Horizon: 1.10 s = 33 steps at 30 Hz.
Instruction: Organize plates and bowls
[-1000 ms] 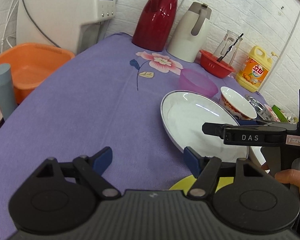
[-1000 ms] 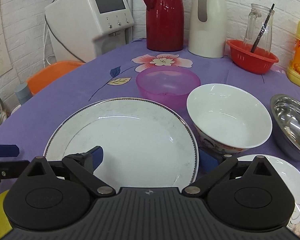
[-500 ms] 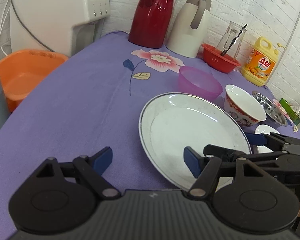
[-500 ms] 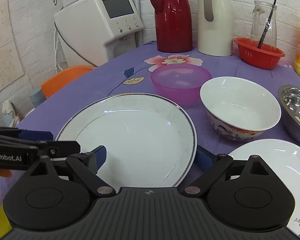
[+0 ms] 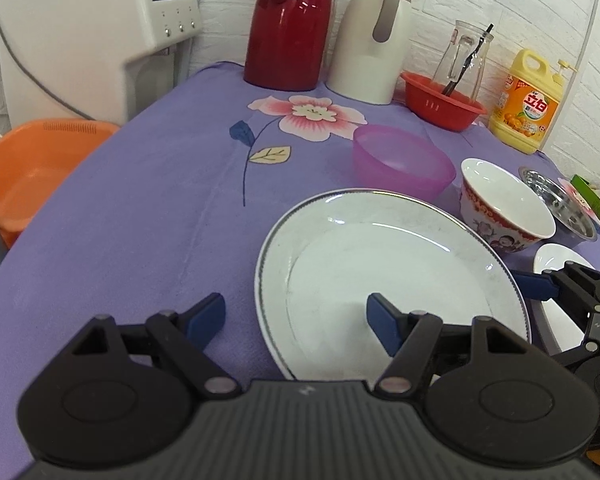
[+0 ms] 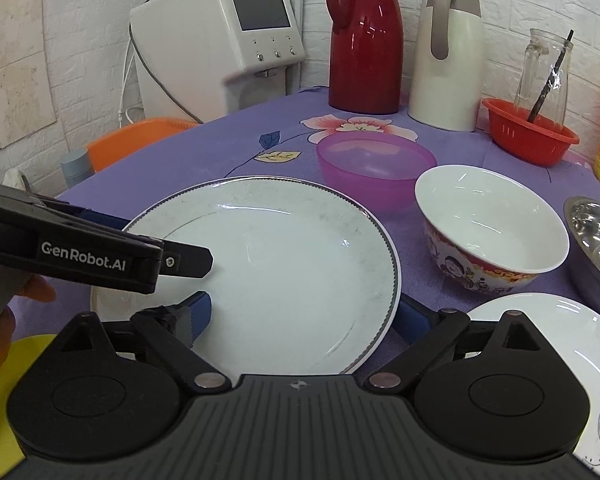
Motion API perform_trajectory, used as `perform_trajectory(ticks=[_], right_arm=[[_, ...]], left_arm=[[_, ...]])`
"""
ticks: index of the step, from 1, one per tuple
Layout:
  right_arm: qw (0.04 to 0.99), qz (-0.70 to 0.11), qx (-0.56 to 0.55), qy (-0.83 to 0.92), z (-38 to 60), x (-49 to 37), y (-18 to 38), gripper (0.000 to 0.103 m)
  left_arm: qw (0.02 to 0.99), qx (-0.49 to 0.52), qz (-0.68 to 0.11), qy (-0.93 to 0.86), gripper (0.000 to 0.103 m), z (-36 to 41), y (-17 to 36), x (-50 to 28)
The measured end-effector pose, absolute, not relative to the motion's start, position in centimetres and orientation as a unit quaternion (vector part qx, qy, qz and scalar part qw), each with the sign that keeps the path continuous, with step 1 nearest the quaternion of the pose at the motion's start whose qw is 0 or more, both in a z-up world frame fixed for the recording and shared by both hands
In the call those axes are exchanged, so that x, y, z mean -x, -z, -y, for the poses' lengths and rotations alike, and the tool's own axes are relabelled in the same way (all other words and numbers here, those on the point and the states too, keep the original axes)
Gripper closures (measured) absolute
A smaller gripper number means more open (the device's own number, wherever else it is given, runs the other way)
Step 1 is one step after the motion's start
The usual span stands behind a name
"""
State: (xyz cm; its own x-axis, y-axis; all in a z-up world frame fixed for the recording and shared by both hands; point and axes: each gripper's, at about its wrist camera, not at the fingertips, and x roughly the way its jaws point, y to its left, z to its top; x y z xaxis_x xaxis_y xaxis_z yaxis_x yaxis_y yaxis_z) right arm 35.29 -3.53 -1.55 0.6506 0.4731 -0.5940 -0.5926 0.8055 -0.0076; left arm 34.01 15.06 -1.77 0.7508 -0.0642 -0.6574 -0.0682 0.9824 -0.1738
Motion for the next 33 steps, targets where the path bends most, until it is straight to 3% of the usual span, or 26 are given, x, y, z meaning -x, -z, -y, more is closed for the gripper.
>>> perform_trajectory(ticks=[7, 11, 33], right_arm=[[0.902, -0.292, 0.112, -0.298, 3.6, -35.2, 1.7, 0.000], [0.906, -0.283, 0.110, -0.294, 3.4, -34.8, 1.9, 0.000], [0.926, -0.233, 0.079, -0.285, 4.1, -31.3, -1.5, 0.000]], left_arm=[[0.933, 0.069, -0.353, 0.012, 0.036, -14.0, 1.9, -33.8], [0.935, 0.063, -0.348, 0.018, 0.047, -13.4, 1.9, -34.0], [0.947, 0.066, -0.314, -0.009, 0.048, -12.3, -2.0, -31.0]])
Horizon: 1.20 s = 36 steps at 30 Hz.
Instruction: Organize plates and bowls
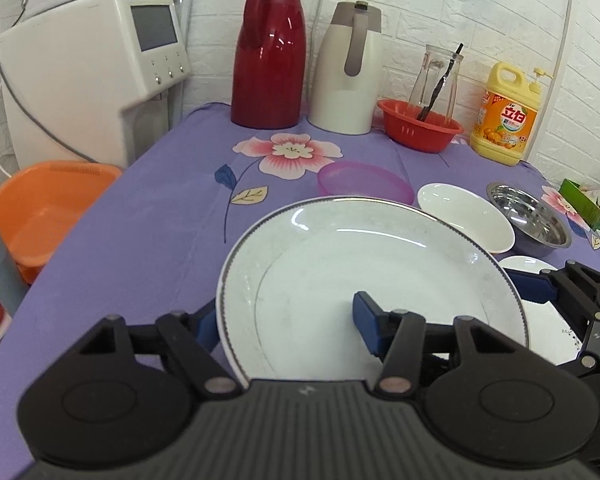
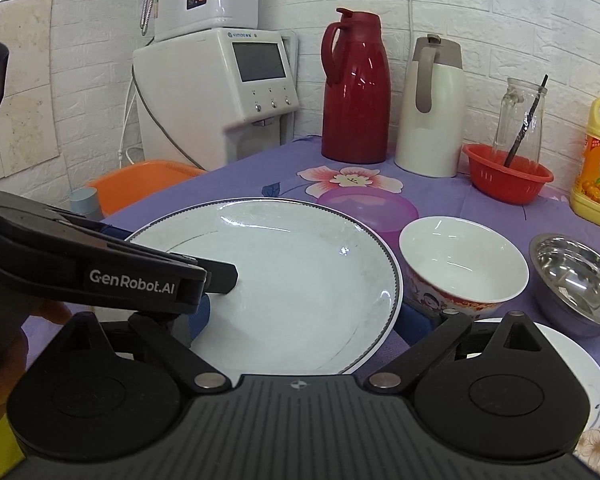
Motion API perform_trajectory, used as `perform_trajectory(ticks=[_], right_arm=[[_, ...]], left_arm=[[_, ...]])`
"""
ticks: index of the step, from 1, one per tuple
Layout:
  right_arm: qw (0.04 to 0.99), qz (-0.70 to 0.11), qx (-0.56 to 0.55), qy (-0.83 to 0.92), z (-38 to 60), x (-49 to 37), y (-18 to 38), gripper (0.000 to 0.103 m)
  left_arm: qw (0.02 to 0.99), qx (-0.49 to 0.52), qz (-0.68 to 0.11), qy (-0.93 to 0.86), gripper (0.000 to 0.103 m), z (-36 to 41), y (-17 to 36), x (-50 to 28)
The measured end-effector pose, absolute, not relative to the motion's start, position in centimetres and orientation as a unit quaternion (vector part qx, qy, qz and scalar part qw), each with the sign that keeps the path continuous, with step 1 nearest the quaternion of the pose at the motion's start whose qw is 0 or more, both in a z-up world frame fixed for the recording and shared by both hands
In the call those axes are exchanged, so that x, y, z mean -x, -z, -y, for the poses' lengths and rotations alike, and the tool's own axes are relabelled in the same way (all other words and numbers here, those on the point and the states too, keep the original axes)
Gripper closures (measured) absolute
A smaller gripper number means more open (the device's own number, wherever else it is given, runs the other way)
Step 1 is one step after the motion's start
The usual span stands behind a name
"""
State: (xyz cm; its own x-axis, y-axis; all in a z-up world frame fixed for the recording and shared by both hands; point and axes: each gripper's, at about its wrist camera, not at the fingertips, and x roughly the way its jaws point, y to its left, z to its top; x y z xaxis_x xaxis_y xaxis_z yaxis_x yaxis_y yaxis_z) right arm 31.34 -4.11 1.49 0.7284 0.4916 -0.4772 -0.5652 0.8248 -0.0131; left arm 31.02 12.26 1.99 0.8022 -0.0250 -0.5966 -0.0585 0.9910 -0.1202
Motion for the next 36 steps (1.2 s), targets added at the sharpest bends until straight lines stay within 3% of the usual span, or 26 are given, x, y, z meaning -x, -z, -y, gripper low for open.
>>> perform_trajectory(ticks=[17, 26, 30, 36], right_arm=[[0.926, -0.247, 0.067, -0.278, 5.8, -18.0, -0.4, 0.000], [0.918, -0.266, 0.082, -0.281, 5.0, -17.0, 1.6, 0.000], [0.931, -0.244, 0.082, -0.257, 5.9, -17.1, 0.9, 0.000], [0.942, -0.221, 0.056, -0.248, 7.5, -17.4, -0.3, 0.000]], left_arm=[[0.943, 0.069, -0.326, 0.007, 0.048, -10.0, -0.3, -17.8], [0.941, 0.066, -0.332, 0.005, 0.042, -11.0, 1.6, -17.0], [0.952, 0.046, -0.304, 0.010, 0.031, -10.9, 0.7, -16.4], [0.959, 0.065, -0.276, 0.013, 0.031, -11.5, -1.3, -16.9]])
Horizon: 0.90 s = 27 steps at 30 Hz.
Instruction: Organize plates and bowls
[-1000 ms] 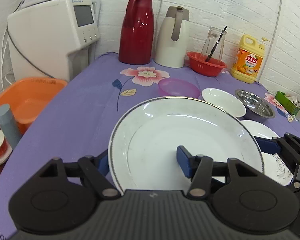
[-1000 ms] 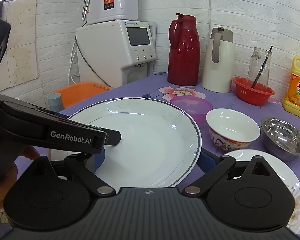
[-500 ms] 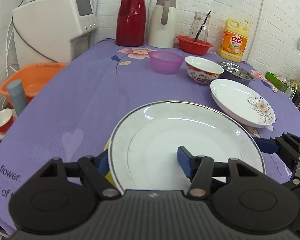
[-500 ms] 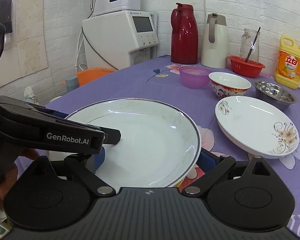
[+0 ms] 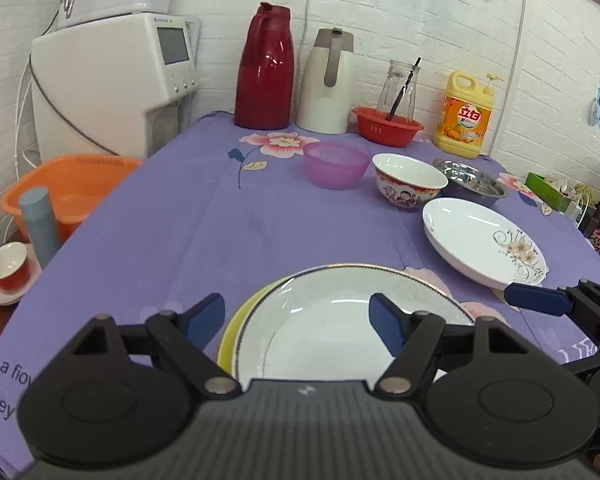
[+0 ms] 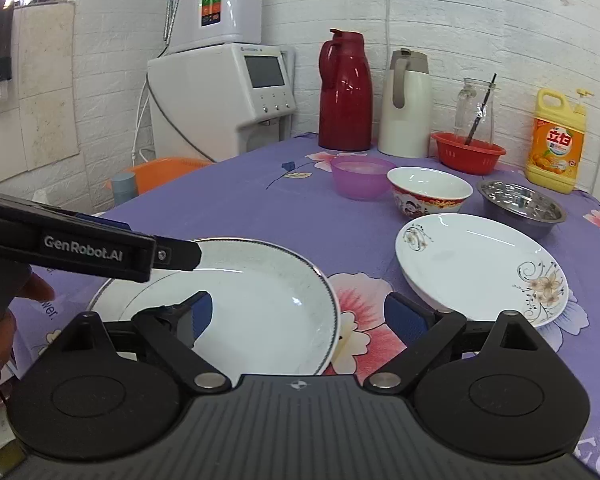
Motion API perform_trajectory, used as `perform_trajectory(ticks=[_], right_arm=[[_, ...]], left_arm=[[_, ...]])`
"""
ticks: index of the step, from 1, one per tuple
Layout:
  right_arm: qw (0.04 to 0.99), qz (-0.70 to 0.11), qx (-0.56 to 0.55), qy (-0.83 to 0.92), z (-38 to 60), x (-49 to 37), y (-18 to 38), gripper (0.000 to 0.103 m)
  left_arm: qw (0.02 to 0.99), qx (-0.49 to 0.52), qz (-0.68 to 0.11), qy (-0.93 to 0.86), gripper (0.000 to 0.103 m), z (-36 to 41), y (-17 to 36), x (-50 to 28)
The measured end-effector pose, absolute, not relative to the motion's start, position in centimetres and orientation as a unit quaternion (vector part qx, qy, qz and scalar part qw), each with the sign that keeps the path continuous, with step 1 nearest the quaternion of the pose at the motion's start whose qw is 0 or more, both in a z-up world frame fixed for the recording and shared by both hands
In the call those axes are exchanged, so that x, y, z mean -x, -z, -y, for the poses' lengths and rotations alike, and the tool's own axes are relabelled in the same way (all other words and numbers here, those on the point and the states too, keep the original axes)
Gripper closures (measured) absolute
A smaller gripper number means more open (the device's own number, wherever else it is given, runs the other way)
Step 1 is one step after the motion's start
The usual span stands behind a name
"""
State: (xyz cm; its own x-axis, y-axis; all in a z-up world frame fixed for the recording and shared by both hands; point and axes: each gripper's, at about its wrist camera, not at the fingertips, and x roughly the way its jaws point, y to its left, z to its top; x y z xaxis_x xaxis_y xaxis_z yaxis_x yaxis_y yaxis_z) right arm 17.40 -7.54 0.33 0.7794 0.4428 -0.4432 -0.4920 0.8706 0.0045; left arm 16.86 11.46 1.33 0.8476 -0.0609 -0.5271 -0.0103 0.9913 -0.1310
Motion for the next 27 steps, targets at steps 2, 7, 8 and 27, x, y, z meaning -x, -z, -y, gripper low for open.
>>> perform_trajectory(ticks=[2, 7, 8, 27], right_arm=[[0.945, -0.222, 0.043, -0.237, 8.6, -18.1, -0.5, 0.000], [0.963, -0.211, 0.026, -0.167, 12.8, -20.6, -1.4, 0.000], [0.966, -0.211, 0.021, -0.150, 13.9, -21.4, -1.5, 0.000], [0.951, -0.280, -0.010, -0.132, 20.3, -30.7, 1.3, 0.000]], left_arm=[[0.959, 0.064, -0.275, 0.021, 0.031, -11.1, -1.6, -17.5], [0.954, 0.071, -0.285, 0.053, 0.031, -9.3, -1.7, -19.3], [0.952, 0.075, -0.289, 0.060, 0.031, -8.9, -1.6, -19.8], [0.921, 0.069, -0.367, 0.113, 0.031, 0.6, -1.4, -32.3]])
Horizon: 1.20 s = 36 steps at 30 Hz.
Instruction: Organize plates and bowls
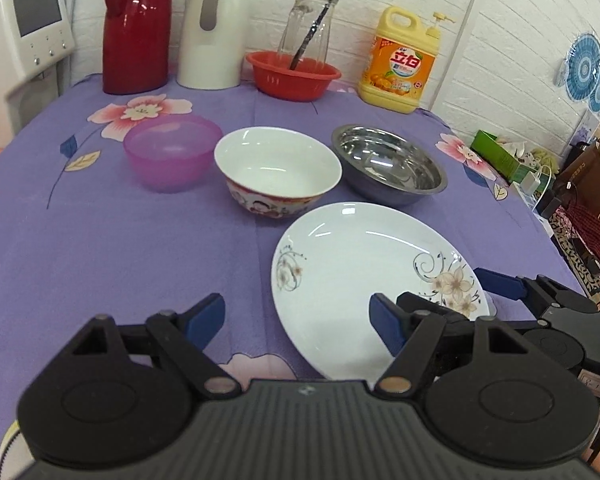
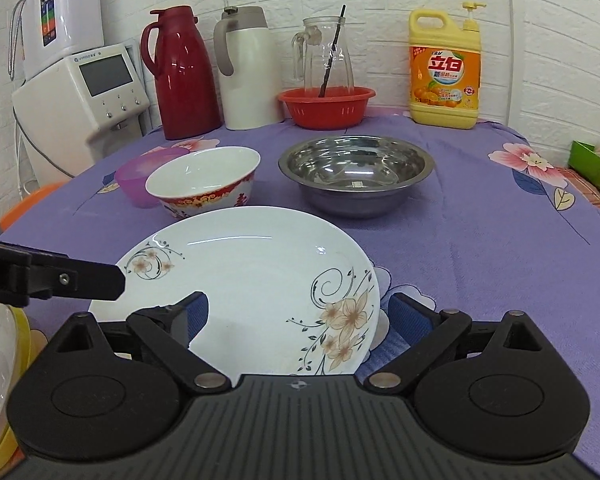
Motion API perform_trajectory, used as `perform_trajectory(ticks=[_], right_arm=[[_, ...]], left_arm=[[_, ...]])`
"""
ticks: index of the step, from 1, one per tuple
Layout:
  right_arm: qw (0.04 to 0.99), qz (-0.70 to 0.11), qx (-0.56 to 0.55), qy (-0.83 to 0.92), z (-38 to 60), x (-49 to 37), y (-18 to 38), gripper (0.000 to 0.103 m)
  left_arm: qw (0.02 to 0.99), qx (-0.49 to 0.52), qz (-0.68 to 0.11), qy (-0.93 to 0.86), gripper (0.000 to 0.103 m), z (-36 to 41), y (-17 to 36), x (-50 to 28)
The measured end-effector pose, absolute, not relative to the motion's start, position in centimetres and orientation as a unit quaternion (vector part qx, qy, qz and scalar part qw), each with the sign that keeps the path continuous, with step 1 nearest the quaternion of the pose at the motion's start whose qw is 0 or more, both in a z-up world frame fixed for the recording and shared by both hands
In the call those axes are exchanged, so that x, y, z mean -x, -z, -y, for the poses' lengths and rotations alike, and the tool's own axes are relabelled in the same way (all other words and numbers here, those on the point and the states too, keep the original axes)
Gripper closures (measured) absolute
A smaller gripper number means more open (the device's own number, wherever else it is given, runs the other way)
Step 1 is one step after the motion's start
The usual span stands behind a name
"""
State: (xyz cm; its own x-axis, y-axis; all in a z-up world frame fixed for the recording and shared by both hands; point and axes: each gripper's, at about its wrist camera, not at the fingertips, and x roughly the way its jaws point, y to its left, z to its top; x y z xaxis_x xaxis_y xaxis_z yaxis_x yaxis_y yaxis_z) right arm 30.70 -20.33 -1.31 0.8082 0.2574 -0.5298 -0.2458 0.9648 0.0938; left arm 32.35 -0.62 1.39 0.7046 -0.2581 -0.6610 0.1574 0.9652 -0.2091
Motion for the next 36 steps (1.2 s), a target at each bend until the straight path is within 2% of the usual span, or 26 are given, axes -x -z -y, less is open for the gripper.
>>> perform_trajectory(ticks=[13, 16, 18, 24, 29, 36], right_arm=[[0.940, -0.303, -0.018, -0.152, 20.3, -31.3, 2.4, 0.000], [0.938, -0.308, -0.006, -0.157, 19.9, -31.4, 2.4, 0.000], [0.936, -0.312, 0.013, -0.162, 19.3, -31.5, 2.5, 0.000], [0.935, -0.316, 0.016, -0.161, 19.1, -31.1, 2.3, 0.000], [0.937, -0.315, -0.001, -0.152, 19.3, -29.7, 1.7, 0.000], [0.953, -0.268, 0.027, -0.135, 17.7, -25.8, -0.5, 0.000]], left_arm=[[0.914, 0.039, -0.389, 0.111, 0.032, 3.8, 0.4, -35.4], [0.914, 0.027, -0.392, 0.106, 0.035, 4.2, 0.8, -35.4], [0.912, 0.019, -0.396, 0.103, 0.042, 4.4, 1.2, -35.6], [0.910, 0.028, -0.402, 0.096, 0.051, 4.1, 1.3, -35.7], [0.918, 0.019, -0.384, 0.098, 0.052, 4.1, 0.3, -33.9], [0.926, 0.040, -0.357, 0.114, 0.052, 2.6, -1.7, -30.6]])
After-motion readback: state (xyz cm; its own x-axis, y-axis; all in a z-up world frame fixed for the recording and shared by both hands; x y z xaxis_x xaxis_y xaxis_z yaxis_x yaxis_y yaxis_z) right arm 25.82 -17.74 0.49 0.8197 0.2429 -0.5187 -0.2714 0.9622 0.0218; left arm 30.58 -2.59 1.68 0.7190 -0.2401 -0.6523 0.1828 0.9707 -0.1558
